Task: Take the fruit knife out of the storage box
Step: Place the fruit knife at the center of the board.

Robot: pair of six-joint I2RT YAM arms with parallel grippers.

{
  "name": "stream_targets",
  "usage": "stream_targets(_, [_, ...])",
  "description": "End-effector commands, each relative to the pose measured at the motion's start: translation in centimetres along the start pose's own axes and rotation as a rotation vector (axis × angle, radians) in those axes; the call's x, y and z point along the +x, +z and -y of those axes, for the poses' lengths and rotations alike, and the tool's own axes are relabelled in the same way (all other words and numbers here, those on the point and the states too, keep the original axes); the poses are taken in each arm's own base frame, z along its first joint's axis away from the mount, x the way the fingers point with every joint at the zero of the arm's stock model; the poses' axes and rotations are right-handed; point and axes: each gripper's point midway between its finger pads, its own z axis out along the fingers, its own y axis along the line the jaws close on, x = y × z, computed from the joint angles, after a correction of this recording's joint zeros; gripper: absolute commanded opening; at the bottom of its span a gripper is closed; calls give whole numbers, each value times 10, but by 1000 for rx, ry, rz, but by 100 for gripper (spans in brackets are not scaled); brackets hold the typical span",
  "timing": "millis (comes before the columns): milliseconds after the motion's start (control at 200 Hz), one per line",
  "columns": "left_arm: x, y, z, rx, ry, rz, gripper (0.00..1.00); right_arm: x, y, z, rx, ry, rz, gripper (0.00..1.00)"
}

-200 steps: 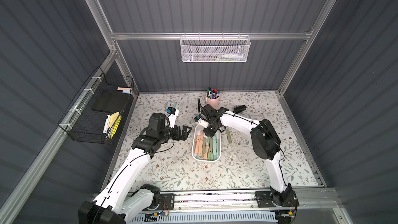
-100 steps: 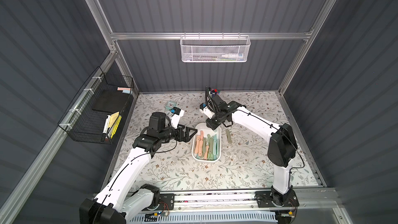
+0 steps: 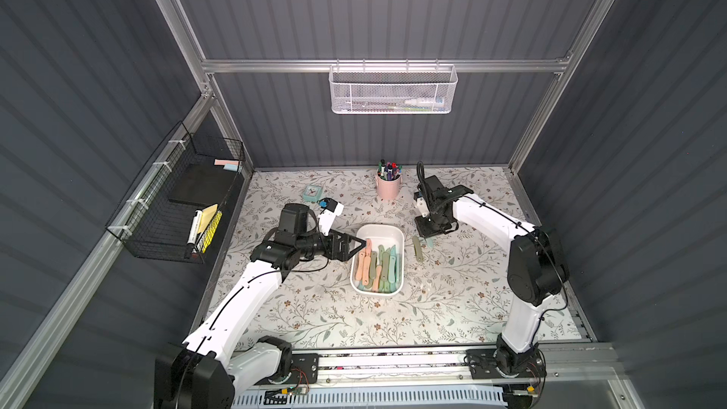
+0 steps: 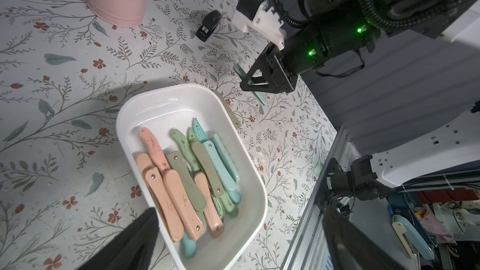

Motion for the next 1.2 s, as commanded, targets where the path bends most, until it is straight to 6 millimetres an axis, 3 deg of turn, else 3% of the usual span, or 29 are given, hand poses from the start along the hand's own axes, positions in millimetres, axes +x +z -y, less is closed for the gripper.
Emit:
stream_targets(0, [-7, -5, 5, 6, 23, 18, 99, 11, 19, 4, -10, 65, -55, 20])
stream_targets(195, [-6, -4, 2, -4, 18, 11, 99, 10, 45, 6, -21, 95, -79, 21])
stream_targets(390, [-6, -4, 1, -14, 20, 13, 99, 9, 55, 10, -48, 130, -96, 22])
stream_targets(1031, [-7, -7, -3, -49, 26, 24, 99, 15, 63, 8, -61, 142, -131, 38])
stream_targets(1196, [-6, -7, -4, -53, 24, 22, 99, 14, 61, 9, -61, 148, -124, 38])
